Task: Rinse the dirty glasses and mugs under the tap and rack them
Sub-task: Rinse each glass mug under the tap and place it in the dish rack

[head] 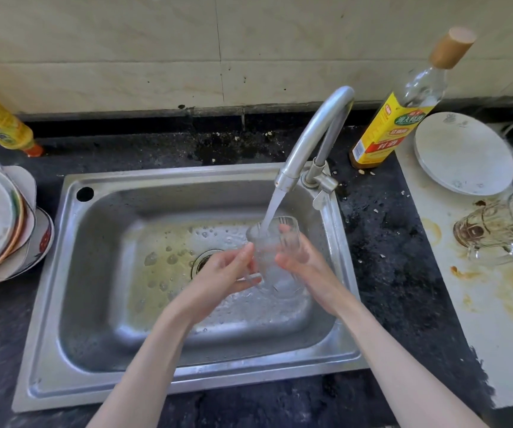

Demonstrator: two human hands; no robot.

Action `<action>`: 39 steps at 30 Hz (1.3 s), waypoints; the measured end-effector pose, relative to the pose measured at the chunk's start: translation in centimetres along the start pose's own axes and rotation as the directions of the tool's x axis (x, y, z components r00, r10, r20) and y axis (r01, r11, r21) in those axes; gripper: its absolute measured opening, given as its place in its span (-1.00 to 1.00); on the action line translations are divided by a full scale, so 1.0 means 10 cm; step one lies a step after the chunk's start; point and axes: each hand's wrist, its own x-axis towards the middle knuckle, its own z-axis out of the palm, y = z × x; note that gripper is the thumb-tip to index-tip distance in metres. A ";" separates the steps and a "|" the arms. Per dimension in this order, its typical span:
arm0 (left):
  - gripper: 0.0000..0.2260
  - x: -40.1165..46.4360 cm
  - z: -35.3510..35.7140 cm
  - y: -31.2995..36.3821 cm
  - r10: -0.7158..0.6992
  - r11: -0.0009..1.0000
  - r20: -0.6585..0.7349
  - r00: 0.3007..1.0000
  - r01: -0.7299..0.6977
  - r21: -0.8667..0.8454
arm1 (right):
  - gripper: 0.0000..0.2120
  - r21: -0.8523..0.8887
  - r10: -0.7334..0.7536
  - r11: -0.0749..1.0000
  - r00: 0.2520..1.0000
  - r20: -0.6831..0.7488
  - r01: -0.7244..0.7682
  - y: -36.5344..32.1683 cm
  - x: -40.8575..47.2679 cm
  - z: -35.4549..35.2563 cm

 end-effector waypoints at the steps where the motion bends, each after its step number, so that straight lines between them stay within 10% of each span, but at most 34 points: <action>1: -0.45 -0.01 -0.01 -0.01 -0.015 1.000 0.008 1.000 0.015 -0.011 | -0.20 -0.020 -0.013 1.000 1.000 0.026 0.014 -0.02 -0.02 -0.01; 7: -0.66 -0.02 0.10 -0.03 -0.254 0.959 -0.186 0.949 0.222 -0.178 | -0.16 -0.136 -0.081 0.987 0.994 0.076 0.091 -0.06 -0.11 0.04; 14: -0.75 -0.04 0.09 0.14 -0.168 0.961 -0.216 0.962 0.208 0.181 | -0.22 -0.242 -0.112 0.961 0.988 0.105 0.134 -0.07 -0.18 0.00; 19: -0.78 -0.05 0.22 0.20 -0.221 0.975 -0.242 0.945 0.206 -0.086 | -0.15 0.441 0.012 0.897 0.999 0.043 -0.030 0.08 -0.14 -0.04; 27: -0.77 -0.04 0.29 0.26 0.104 0.884 -0.193 0.976 -0.002 0.467 | -0.39 0.723 0.116 0.687 0.993 -0.010 -0.073 0.08 0.18 0.05; 33: -0.83 -0.24 0.28 0.39 0.587 0.746 -0.464 0.663 -0.223 0.627 | -0.43 0.723 0.163 0.690 0.982 -0.099 -0.042 0.01 0.30 0.14; 36: -0.71 -0.16 0.36 0.47 0.289 0.870 -0.391 0.874 -0.069 0.489 | -0.50 0.732 0.138 0.681 0.986 -0.094 -0.025 0.04 0.32 0.18; 39: -0.67 0.12 0.32 0.44 -0.260 0.948 -0.101 0.960 0.234 -0.217 | -0.72 0.774 0.100 0.633 0.992 -0.078 -0.003 0.07 0.32 0.20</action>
